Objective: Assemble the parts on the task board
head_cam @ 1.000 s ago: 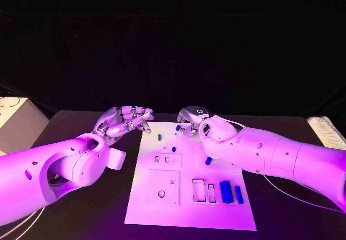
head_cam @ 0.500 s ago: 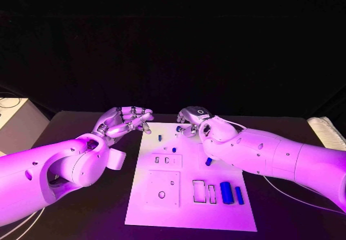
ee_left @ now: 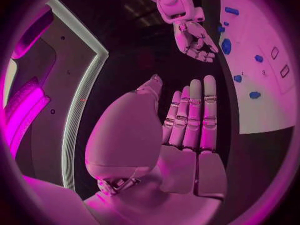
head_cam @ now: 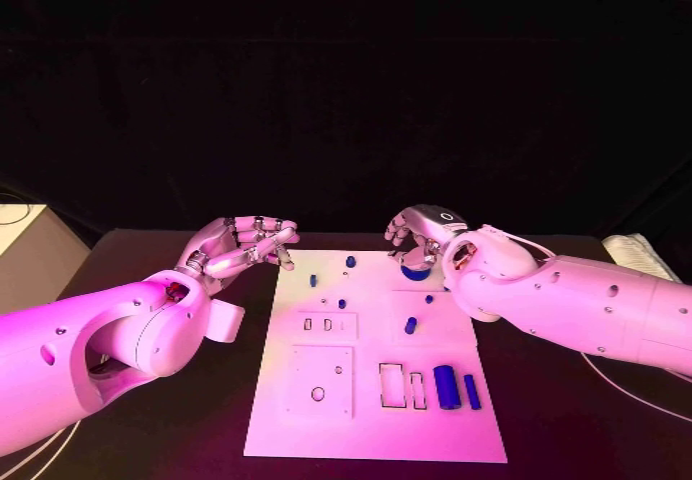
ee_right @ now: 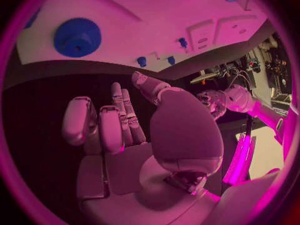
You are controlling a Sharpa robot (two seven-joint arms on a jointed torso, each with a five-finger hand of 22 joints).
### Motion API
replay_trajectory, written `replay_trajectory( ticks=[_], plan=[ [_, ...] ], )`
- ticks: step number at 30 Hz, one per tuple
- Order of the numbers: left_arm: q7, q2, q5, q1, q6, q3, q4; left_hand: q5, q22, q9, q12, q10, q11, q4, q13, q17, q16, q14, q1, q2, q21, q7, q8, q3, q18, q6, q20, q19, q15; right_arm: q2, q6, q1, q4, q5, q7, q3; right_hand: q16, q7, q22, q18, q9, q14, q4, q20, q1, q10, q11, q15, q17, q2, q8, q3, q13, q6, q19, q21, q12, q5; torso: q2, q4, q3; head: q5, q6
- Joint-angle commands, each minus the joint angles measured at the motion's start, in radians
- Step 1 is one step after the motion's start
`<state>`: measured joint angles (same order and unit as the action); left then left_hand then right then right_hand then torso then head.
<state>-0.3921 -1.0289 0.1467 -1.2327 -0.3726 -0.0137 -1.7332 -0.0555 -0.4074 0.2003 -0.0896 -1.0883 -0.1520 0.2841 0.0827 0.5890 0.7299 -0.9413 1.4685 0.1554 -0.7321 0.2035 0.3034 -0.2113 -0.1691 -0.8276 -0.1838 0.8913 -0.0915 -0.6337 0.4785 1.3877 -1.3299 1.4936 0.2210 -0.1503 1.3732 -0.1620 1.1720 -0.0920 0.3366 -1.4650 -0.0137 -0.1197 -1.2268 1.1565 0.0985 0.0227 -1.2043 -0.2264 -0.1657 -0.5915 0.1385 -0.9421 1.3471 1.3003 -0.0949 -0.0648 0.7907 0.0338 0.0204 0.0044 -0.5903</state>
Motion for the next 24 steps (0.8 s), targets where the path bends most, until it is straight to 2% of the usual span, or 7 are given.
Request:
replay_trajectory(
  ticks=[1, 5, 7, 9, 12, 15, 24],
  plan=[
    [-0.007, -0.001, -0.005, -0.002, 0.016, -0.001, -0.001, 0.006, -0.001, 0.001, 0.005, 0.004, 0.004, -0.002, 0.001, 0.001, 0.006, 0.005, 0.001, -0.005, -0.002, 0.000, -0.006, -0.006, -0.010, -0.009, -0.003, -0.007, 0.001, -0.057, -0.077, 0.015, -0.053, -0.087, -0.024, 0.003, 0.017, 0.013, 0.037, 0.013, 0.007, -0.042, 0.002, 0.007, -0.002, 0.063, -0.019, -0.020, -0.023, -0.019, -0.002, 0.012, 0.022, -0.012, 0.022, 0.025, -0.034, -0.018, -0.007, -0.0120, -0.0042, -0.001, 0.002],
    [-0.007, -0.001, -0.005, -0.002, 0.018, -0.001, 0.002, 0.006, -0.001, 0.001, 0.005, 0.004, 0.004, -0.002, 0.001, 0.001, 0.006, 0.005, 0.001, -0.005, -0.002, 0.000, -0.006, -0.006, -0.010, -0.009, -0.003, -0.007, 0.001, -0.110, -0.149, 0.030, -0.065, -0.161, -0.013, 0.005, 0.038, 0.039, 0.076, 0.021, 0.009, -0.048, -0.007, 0.040, -0.020, 0.202, -0.059, -0.055, -0.052, -0.041, 0.009, 0.081, 0.154, 0.016, 0.041, 0.049, -0.197, -0.020, -0.011, -0.0174, -0.0078, -0.004, 0.001],
    [-0.006, -0.001, -0.005, -0.002, 0.018, -0.001, 0.002, 0.006, -0.001, 0.001, 0.005, 0.004, 0.004, -0.002, 0.001, 0.001, 0.006, 0.005, 0.001, -0.005, -0.002, 0.000, -0.006, -0.006, -0.010, -0.009, -0.003, -0.007, 0.001, -0.124, -0.185, 0.033, -0.057, -0.194, -0.005, 0.006, 0.070, 0.035, 0.106, 0.028, 0.026, -0.057, 0.003, 0.032, -0.061, 0.096, -0.047, -0.053, -0.102, -0.010, -0.004, 0.186, 0.499, 0.063, 0.054, 0.064, -0.522, -0.030, -0.012, -0.0187, -0.0095, -0.004, 0.000],
    [-0.006, -0.001, -0.005, -0.002, 0.019, -0.001, 0.003, 0.006, -0.001, 0.001, 0.005, 0.004, 0.004, -0.002, 0.001, 0.001, 0.006, 0.005, 0.001, -0.005, -0.002, 0.000, -0.006, -0.006, -0.010, -0.009, -0.003, -0.007, 0.001, -0.131, -0.214, 0.035, -0.046, -0.217, 0.005, 0.005, 0.133, 0.021, 0.170, 0.039, 0.041, -0.079, 0.035, 0.031, -0.069, 0.209, -0.044, -0.039, -0.221, 0.011, -0.032, 0.255, 1.053, 0.096, 0.090, 0.106, -1.096, -0.035, -0.012, -0.0203, -0.0112, -0.004, -0.002],
    [-0.005, -0.001, -0.005, -0.001, 0.021, -0.001, 0.006, 0.006, -0.001, 0.001, 0.005, 0.004, 0.004, -0.002, 0.001, 0.001, 0.006, 0.005, 0.001, -0.005, -0.002, 0.000, -0.006, -0.006, -0.010, -0.009, -0.003, -0.007, 0.001, -0.128, -0.243, 0.033, -0.021, -0.239, 0.021, 0.005, 0.190, 0.002, 0.292, 0.066, 0.062, -0.102, 0.091, 0.011, -0.094, 0.313, -0.019, -0.017, -0.346, 0.022, -0.084, 0.346, 1.307, 0.140, 0.161, 0.193, -1.356, -0.077, -0.011, -0.0239, -0.0133, -0.002, -0.004],
    [-0.004, 0.004, -0.005, -0.001, 0.023, 0.000, 0.011, 0.006, -0.001, 0.001, 0.005, 0.004, 0.004, -0.002, 0.001, 0.001, 0.006, 0.005, 0.001, -0.005, -0.002, 0.000, -0.006, -0.006, -0.010, -0.009, -0.003, -0.007, 0.001, -0.114, -0.252, 0.031, -0.001, -0.249, 0.032, 0.004, 0.198, -0.003, 0.346, 0.079, 0.066, -0.106, 0.112, 0.006, -0.102, 0.342, -0.017, -0.014, -0.367, 0.027, -0.101, 0.364, 1.347, 0.151, 0.192, 0.232, -1.395, -0.086, -0.011, -0.0256, -0.0163, -0.001, -0.005],
    [-0.003, 0.012, -0.006, -0.001, 0.026, 0.000, 0.019, 0.006, -0.003, 0.001, 0.005, 0.003, 0.004, -0.002, 0.001, 0.002, 0.007, 0.005, 0.000, -0.003, -0.005, -0.001, -0.006, -0.005, -0.010, -0.010, -0.003, -0.009, 0.001, -0.065, -0.234, 0.019, 0.057, -0.262, 0.058, 0.003, 0.198, -0.009, 0.399, 0.092, 0.070, -0.106, 0.146, 0.000, -0.111, 0.379, -0.011, -0.007, -0.367, 0.033, -0.126, 0.377, 1.393, 0.154, 0.224, 0.271, -1.440, -0.117, -0.008, -0.0193, -0.0140, -0.006, -0.011]
  ],
)
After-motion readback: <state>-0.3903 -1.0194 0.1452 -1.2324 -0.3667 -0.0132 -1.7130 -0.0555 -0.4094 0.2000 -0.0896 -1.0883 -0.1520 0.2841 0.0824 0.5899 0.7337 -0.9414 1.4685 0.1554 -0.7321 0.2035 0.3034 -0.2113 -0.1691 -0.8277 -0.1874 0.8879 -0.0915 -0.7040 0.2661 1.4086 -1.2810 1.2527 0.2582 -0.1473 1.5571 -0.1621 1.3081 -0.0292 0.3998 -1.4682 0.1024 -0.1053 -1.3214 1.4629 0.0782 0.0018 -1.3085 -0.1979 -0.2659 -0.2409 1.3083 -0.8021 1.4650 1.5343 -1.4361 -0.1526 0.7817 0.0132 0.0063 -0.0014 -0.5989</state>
